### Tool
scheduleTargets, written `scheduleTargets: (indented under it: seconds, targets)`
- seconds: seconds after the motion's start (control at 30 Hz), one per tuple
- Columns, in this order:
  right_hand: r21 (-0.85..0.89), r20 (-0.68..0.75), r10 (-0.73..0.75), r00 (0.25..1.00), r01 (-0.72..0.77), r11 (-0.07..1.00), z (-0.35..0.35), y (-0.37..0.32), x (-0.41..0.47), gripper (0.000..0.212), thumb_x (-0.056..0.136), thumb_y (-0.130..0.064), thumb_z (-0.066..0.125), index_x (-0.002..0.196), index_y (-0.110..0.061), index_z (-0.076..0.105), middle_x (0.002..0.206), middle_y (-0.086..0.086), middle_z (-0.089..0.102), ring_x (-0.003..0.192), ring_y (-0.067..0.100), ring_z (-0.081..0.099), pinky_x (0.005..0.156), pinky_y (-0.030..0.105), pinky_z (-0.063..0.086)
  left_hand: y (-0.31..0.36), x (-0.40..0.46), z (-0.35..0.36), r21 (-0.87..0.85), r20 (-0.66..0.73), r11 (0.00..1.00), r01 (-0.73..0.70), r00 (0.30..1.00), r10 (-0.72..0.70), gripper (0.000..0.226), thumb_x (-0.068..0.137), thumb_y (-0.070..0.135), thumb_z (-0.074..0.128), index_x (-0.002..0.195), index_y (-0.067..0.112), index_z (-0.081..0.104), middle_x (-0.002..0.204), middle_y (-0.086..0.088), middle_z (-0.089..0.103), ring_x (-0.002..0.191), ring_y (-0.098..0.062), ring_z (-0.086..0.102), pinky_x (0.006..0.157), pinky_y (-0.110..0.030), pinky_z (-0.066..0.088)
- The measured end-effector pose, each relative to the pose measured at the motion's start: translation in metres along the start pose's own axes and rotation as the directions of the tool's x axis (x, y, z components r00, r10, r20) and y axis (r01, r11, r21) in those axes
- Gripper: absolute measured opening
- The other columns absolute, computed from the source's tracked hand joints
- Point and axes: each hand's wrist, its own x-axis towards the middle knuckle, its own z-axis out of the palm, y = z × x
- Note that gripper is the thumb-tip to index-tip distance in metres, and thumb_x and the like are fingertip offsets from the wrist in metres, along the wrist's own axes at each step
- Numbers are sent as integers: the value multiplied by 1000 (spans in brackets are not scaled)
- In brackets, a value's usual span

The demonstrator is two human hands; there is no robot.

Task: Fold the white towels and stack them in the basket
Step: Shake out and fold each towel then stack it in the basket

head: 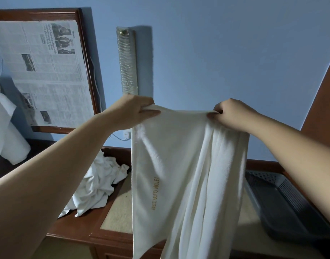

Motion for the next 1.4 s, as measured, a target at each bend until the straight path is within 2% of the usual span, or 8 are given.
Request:
scheduleTargets:
  seconds: [0.17,0.3,0.53,0.67,0.93,1.13,1.23,1.4]
  targets:
    - [164,15,21,1000,-24,986,5,-8,-4,43,100,-33,58,65,-11,45,63,7,36,58,20,33,55,34,23,19,5,11,1,92,996,91,992,-91,15,102,27,59,89,28,66,85,3,65,78,-19,62,72,-37,53]
    - [259,103,36,994,-62,964,13,-7,-8,35,100,-28,61,72,-6,63,66,4,54,64,19,48,56,31,31,51,6,37,-60,184,968,244,956,-229,41,89,5,40,96,35,67,93,1,68,80,-20,66,61,-33,53]
    - [596,314,139,939,-309,742,41,21,-17,20,92,-21,78,86,-3,73,86,19,75,82,34,73,78,44,60,71,-14,60,-85,268,964,251,938,-220,34,83,57,58,63,30,54,57,8,49,62,-18,51,56,-30,38]
    - [578,467,125,875,-409,706,52,27,-30,26,94,-17,76,71,-8,68,65,9,68,59,23,64,62,32,53,55,-21,64,-62,299,964,258,926,-229,44,88,56,68,64,22,53,55,9,44,55,-12,45,58,-32,39]
    - [631,686,64,725,-636,444,67,30,-42,27,83,-10,84,108,-4,77,104,22,75,90,31,73,80,44,61,41,-17,68,-455,295,643,615,786,-543,39,72,44,79,86,7,77,67,-5,61,60,-21,55,59,-33,42]
    - [653,518,299,802,-596,467,56,49,-35,23,87,-5,81,109,-3,78,109,22,77,90,26,70,83,36,57,-2,-22,55,-109,35,858,502,865,-501,44,95,33,64,66,-1,61,57,-6,49,56,-25,48,51,-30,36]
    - [514,390,360,847,-525,679,49,62,-36,12,91,-15,80,98,-5,77,95,12,79,87,22,71,80,33,55,-42,-27,49,51,-33,901,431,902,-430,42,99,26,53,59,14,53,62,-8,55,72,-36,60,62,-37,46]
    - [132,238,401,885,-439,889,44,84,-50,24,94,-31,75,84,-9,76,90,17,72,82,33,67,67,34,42,-113,-45,47,111,-21,829,547,836,-549,23,100,9,44,98,5,67,100,-19,68,97,-40,62,78,-42,46]
